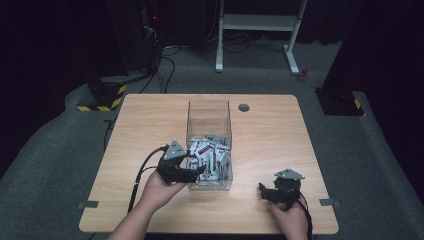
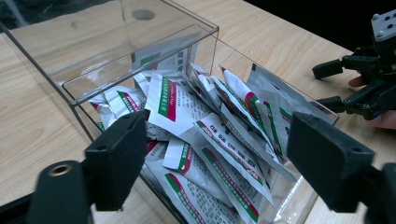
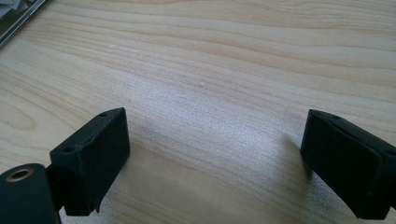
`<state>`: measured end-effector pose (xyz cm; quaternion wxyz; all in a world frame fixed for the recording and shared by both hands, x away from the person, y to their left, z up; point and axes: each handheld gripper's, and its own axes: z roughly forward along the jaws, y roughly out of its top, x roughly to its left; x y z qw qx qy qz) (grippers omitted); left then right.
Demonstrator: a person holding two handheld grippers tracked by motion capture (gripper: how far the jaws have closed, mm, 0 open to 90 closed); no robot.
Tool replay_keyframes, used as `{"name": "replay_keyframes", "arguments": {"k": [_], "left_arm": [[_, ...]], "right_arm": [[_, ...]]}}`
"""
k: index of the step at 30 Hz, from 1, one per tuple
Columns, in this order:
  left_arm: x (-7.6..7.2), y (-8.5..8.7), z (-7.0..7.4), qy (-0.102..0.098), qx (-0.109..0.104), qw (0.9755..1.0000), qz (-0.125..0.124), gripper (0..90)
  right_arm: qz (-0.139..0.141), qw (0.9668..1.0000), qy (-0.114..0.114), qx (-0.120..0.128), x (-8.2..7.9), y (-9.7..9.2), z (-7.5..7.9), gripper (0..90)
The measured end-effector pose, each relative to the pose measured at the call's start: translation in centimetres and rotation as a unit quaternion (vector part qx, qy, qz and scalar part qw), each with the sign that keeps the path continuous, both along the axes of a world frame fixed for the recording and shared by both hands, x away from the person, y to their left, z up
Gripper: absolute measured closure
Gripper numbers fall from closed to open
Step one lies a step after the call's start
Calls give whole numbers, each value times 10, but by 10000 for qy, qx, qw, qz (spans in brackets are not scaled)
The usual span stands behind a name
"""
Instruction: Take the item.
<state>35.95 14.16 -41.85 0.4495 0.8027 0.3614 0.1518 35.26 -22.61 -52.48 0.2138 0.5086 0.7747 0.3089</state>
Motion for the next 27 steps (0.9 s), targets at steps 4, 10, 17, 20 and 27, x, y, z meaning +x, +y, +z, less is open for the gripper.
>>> {"name": "replay_keyframes", "arguments": {"k": [4, 10, 17, 20, 27], "left_arm": [[3, -3, 0, -14, 34, 10000, 7, 360], [5, -6, 0, -146, 98, 9997, 181, 529], [11, -9, -3, -64, 267, 9992, 282, 649], [13, -12, -4, 27, 310, 9991, 278, 640], [18, -16, -8, 184, 369, 9981, 462, 490]], "right_arm": [[2, 10000, 0, 0, 0, 0, 0, 79], [4, 10000, 0, 1, 0, 0, 0, 79], [11, 10000, 2, 7, 0, 0, 0, 79], [10, 10000, 7, 9, 0, 0, 0, 79], [18, 10000, 12, 8, -1, 0, 0, 79]]}}
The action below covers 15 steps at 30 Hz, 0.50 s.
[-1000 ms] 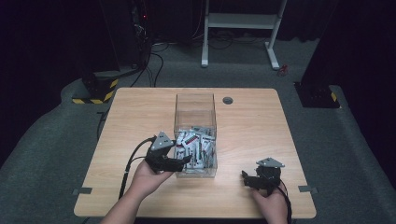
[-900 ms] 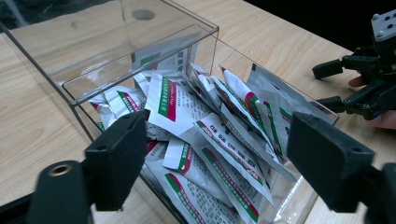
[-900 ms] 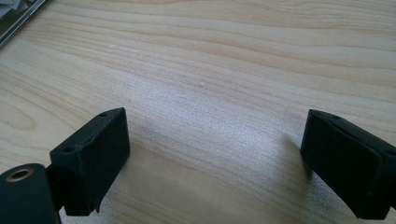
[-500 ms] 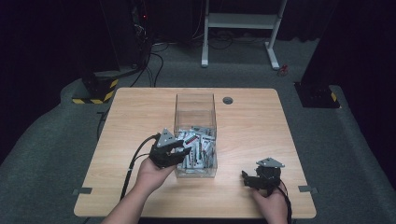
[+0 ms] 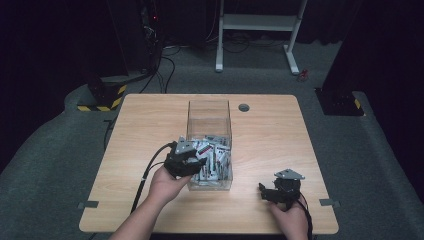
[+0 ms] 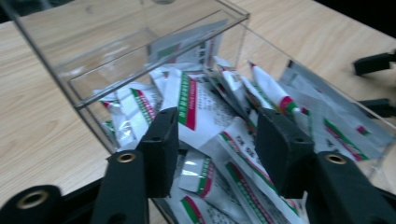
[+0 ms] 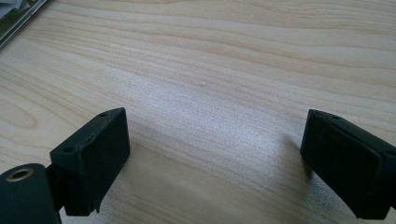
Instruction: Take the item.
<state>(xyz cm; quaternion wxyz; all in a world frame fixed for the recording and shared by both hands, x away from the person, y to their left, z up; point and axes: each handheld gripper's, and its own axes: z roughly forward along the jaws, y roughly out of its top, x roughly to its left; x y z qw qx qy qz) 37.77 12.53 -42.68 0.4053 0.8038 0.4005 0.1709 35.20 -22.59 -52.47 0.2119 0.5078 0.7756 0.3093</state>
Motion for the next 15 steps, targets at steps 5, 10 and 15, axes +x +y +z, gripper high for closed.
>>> {"name": "replay_keyframes", "arguments": {"k": [5, 10, 15], "left_arm": [[0, -2, -2, 114, -15, 9998, -185, 575], [-3, -3, -3, 22, 82, 9993, -352, 701], [-4, 2, -5, 160, -195, 9990, -377, 703]], "right_arm": [[0, 10000, 17, 16, -1, 0, 0, 79], [1, 10000, 16, 15, -1, 0, 0, 79], [21, 10000, 14, 16, -1, 0, 0, 79]]}}
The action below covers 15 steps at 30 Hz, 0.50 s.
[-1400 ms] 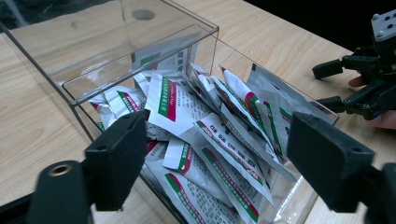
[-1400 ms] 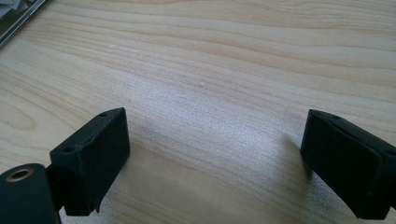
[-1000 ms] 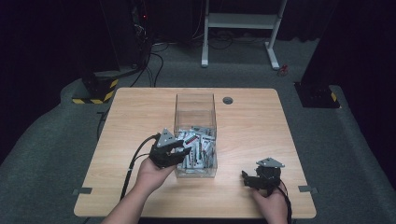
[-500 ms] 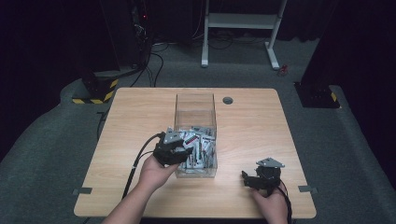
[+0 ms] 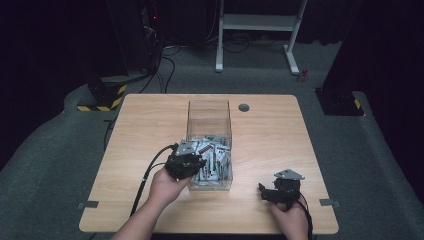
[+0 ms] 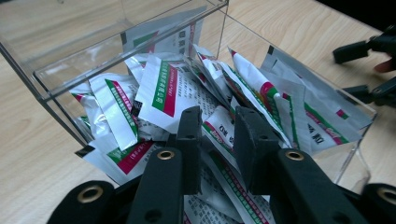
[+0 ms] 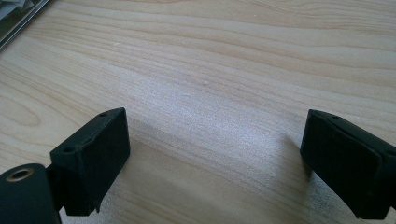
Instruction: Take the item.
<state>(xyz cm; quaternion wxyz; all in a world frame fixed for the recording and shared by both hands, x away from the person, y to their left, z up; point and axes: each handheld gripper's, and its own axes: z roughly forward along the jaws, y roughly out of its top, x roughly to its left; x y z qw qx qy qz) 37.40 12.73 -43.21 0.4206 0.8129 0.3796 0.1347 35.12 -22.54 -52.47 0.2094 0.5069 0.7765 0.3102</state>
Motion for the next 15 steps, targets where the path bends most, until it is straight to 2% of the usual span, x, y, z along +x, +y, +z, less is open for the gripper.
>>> {"name": "replay_keyframes", "arguments": {"k": [1, 3, 5, 7, 9, 12, 15], "left_arm": [[0, 0, 0, 0, 0, 10000, 0, 686], [0, 3, -3, 77, -142, 9998, 112, 661], [1, 7, -5, 53, -209, 9995, 241, 642], [0, 9, -7, 83, -310, 9992, 227, 650], [-2, 6, -7, 91, -277, 9995, 146, 656], [-4, 0, -8, 7, -94, 9999, 70, 640], [-5, -1, -8, -13, -69, 10000, 62, 652]], "right_arm": [[0, 10000, 0, 0, 0, 0, 0, 79], [1, 10000, 1, 1, 0, 0, 0, 79], [13, 10000, -7, -4, 0, 0, 0, 80], [19, 10000, -3, -2, 0, 0, 0, 80], [31, 10000, -9, -2, 0, 0, 0, 80], [32, 10000, -8, -2, 0, 0, 0, 80], [46, 10000, -14, -6, -1, 0, 0, 80]]}}
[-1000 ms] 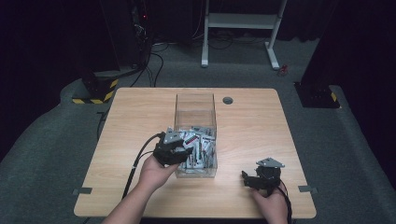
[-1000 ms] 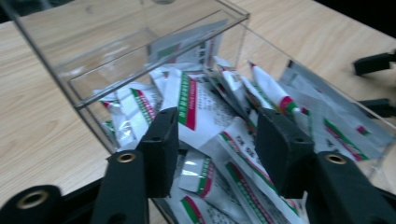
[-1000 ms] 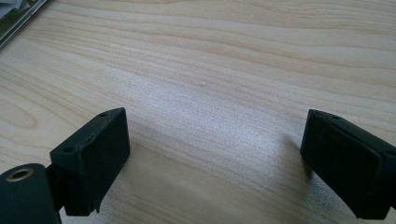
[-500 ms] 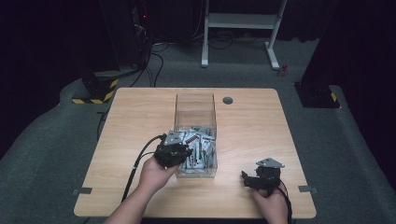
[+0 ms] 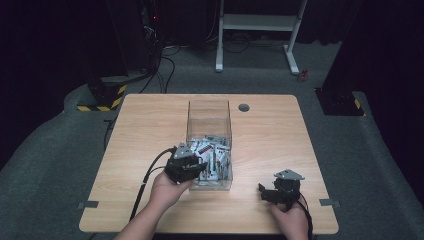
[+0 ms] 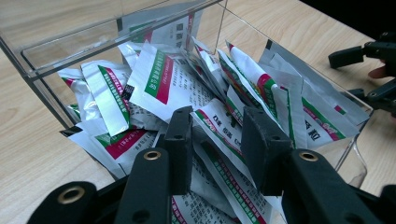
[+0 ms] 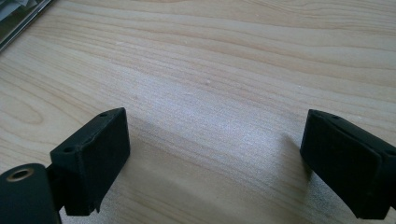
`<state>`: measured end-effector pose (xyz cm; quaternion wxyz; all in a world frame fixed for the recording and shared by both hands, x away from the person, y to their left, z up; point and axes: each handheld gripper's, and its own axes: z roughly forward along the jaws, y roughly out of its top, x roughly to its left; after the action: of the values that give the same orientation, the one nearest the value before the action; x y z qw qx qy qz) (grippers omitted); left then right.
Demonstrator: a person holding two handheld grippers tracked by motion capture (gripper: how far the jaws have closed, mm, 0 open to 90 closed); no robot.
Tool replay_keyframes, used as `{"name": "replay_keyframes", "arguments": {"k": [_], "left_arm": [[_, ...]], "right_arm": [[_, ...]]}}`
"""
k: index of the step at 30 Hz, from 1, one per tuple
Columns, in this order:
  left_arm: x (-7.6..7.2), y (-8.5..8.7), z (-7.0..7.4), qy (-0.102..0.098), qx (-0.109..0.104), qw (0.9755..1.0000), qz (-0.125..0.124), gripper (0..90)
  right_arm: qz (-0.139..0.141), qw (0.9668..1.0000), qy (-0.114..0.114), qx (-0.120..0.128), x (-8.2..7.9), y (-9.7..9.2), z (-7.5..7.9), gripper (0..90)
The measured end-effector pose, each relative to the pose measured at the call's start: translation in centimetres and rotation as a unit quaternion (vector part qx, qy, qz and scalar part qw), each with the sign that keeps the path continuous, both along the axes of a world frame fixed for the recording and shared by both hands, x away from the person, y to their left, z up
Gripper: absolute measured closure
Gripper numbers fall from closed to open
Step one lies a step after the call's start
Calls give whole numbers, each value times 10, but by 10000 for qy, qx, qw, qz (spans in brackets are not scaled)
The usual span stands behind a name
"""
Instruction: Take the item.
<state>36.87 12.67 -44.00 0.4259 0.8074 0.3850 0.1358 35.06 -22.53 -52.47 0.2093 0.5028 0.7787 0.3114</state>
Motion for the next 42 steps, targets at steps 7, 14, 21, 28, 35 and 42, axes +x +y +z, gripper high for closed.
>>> {"name": "replay_keyframes", "arguments": {"k": [7, 14, 21, 28, 35, 42], "left_arm": [[-2, 2, -1, -81, -93, 9999, -8, 725], [-6, 3, -2, -220, -157, 9996, -26, 882], [-9, 6, -1, -345, -300, 9989, 34, 899], [-12, 12, 6, -525, -467, 9975, 121, 900], [-13, 19, 11, -618, -589, 9962, 182, 899], [-10, 19, 10, -586, -432, 9972, 173, 834]], "right_arm": [[6, 10000, 1, -6, 0, 0, 0, 80], [19, 10000, -2, -10, 0, 0, 0, 80], [28, 10000, -10, -14, 0, 0, 0, 80], [24, 10000, 0, -8, -1, 0, 0, 80], [27, 10000, -1, -11, -1, 0, 0, 80], [32, 10000, -5, -14, -1, 0, 0, 80]]}}
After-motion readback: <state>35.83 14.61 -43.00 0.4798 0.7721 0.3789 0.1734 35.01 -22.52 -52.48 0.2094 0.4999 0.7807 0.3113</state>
